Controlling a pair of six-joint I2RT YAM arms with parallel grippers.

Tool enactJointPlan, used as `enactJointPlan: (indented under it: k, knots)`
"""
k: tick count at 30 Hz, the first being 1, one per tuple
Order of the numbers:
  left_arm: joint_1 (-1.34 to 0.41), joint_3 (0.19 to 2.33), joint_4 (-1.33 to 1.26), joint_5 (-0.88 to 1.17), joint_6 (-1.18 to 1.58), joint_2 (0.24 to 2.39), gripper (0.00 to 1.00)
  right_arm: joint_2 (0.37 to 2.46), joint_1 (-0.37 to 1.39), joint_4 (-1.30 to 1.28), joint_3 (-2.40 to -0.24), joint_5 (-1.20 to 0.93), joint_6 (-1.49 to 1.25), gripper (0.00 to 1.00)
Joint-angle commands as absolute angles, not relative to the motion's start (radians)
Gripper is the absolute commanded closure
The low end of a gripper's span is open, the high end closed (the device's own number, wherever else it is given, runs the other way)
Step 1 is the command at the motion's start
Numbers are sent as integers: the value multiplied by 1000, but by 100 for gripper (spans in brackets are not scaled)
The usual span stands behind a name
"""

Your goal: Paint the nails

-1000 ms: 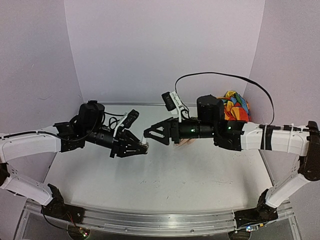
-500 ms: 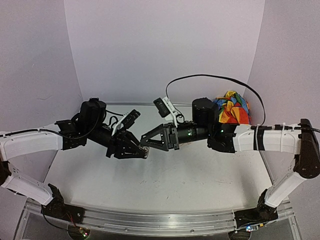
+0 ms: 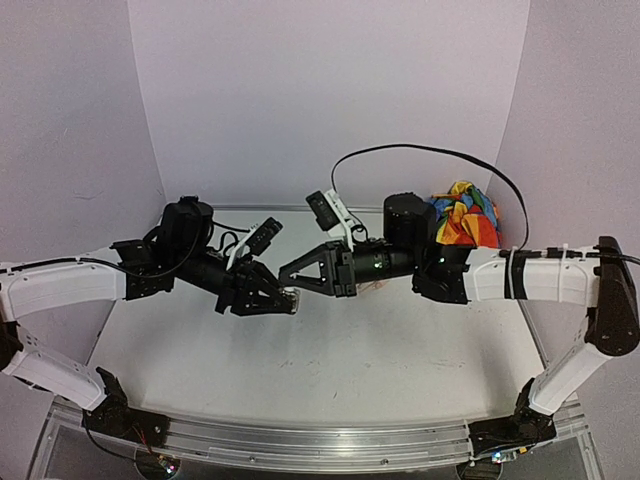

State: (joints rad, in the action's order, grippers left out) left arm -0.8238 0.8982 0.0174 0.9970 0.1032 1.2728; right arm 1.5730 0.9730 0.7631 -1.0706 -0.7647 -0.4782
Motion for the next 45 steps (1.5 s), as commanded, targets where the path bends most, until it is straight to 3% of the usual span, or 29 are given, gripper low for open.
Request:
enactJointPlan:
  k: [1, 3, 5, 7, 9, 20, 21, 23, 25, 26, 29, 38, 45]
  knots:
    - [-828, 898, -35, 582, 62, 1216, 100, 1560, 982, 807, -1082, -648, -512, 100]
    - [-828, 859, -24, 220, 108, 1190, 100, 1550, 1007, 746, -1078, -451, -511, 100]
    - [-828, 843, 28, -100, 129, 1183, 100, 1568, 1091, 580, -1143, -47, -532, 100]
    - [-828, 859, 69, -209, 125, 1191, 100, 1625, 1178, 405, -1236, 308, -567, 100]
    - [-830, 871, 75, -225, 123, 1197, 100, 1657, 1225, 359, -1272, 438, -601, 100]
    - [-836, 877, 77, -6, 81, 1223, 98, 1665, 1221, 461, -1281, 302, -503, 100]
    - [-837, 874, 76, 43, 83, 1222, 91, 1657, 1214, 471, -1269, 296, -502, 100]
    - [-836, 868, 77, 137, 91, 1220, 68, 1630, 1189, 483, -1238, 283, -505, 100]
    - [-836, 865, 77, 196, 99, 1218, 37, 1595, 1157, 505, -1179, 274, -503, 100]
    - [-836, 861, 77, 208, 104, 1214, 28, 1575, 1143, 522, -1144, 272, -495, 100]
    - [-836, 831, 76, 211, 114, 1171, 14, 1510, 1105, 585, -1031, 278, -440, 100]
    - [-833, 724, 75, 35, 133, 945, 9, 1406, 1095, 799, -676, 85, -196, 100]
    - [-833, 734, 77, -67, 165, 948, 5, 1433, 1156, 954, -526, 132, -159, 100]
